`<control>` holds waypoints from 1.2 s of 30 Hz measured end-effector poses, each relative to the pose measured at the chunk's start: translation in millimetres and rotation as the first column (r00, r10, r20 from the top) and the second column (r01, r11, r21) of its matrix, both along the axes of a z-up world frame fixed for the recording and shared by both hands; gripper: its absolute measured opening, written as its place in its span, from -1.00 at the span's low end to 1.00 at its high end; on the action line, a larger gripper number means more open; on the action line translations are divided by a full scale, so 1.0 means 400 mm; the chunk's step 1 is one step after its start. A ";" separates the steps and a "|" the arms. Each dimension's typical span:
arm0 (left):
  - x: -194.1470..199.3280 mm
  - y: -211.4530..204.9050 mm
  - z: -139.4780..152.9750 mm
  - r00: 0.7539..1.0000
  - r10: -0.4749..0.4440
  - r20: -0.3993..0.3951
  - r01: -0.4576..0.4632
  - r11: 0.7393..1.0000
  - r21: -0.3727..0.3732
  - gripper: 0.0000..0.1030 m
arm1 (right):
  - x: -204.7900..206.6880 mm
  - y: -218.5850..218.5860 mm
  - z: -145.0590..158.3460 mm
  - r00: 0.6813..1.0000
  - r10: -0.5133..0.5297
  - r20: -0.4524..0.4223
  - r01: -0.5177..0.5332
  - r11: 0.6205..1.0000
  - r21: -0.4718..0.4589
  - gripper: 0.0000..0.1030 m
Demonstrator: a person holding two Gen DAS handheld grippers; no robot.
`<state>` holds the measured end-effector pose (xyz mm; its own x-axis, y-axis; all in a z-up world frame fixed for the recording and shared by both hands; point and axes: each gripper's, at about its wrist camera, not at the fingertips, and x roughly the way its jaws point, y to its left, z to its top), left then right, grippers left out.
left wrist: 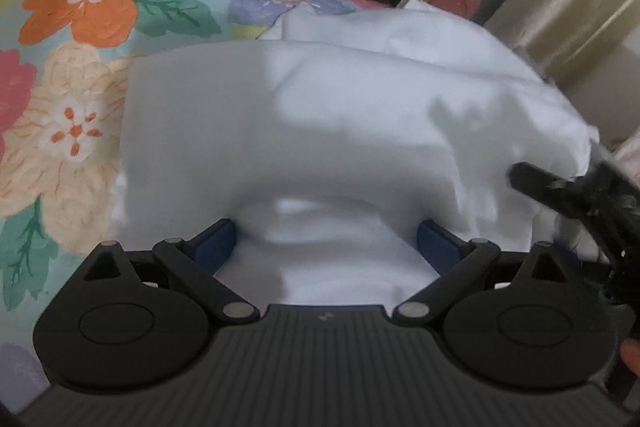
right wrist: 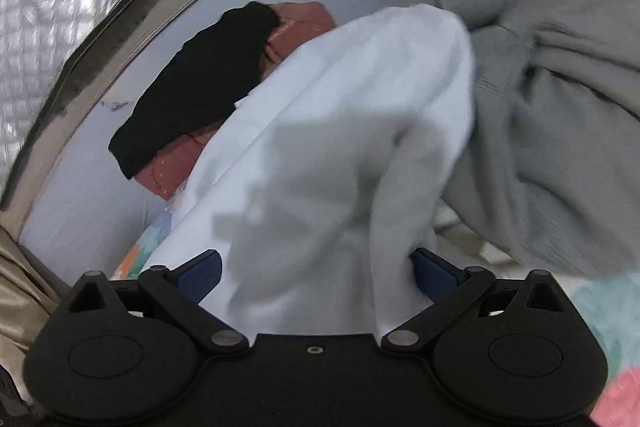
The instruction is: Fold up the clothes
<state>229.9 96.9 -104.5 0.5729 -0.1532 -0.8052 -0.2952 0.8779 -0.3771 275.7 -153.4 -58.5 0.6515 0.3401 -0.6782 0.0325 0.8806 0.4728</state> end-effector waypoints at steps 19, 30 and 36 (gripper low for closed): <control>-0.163 -0.086 0.126 0.969 -0.219 0.115 0.232 0.967 -0.109 -0.43 | -0.367 -0.026 0.178 0.969 0.063 0.238 -0.001 0.967 -0.253 -0.77; -0.404 -0.327 0.273 0.781 -0.513 0.357 0.596 0.783 -0.177 -0.50 | -0.646 -0.210 0.318 0.930 -0.035 0.365 0.159 0.935 -0.316 -0.79; -0.582 -0.521 0.315 0.573 -0.702 0.423 0.802 0.587 -0.112 -0.50 | -0.858 -0.370 0.435 0.891 -0.084 0.445 0.296 0.851 -0.433 -0.79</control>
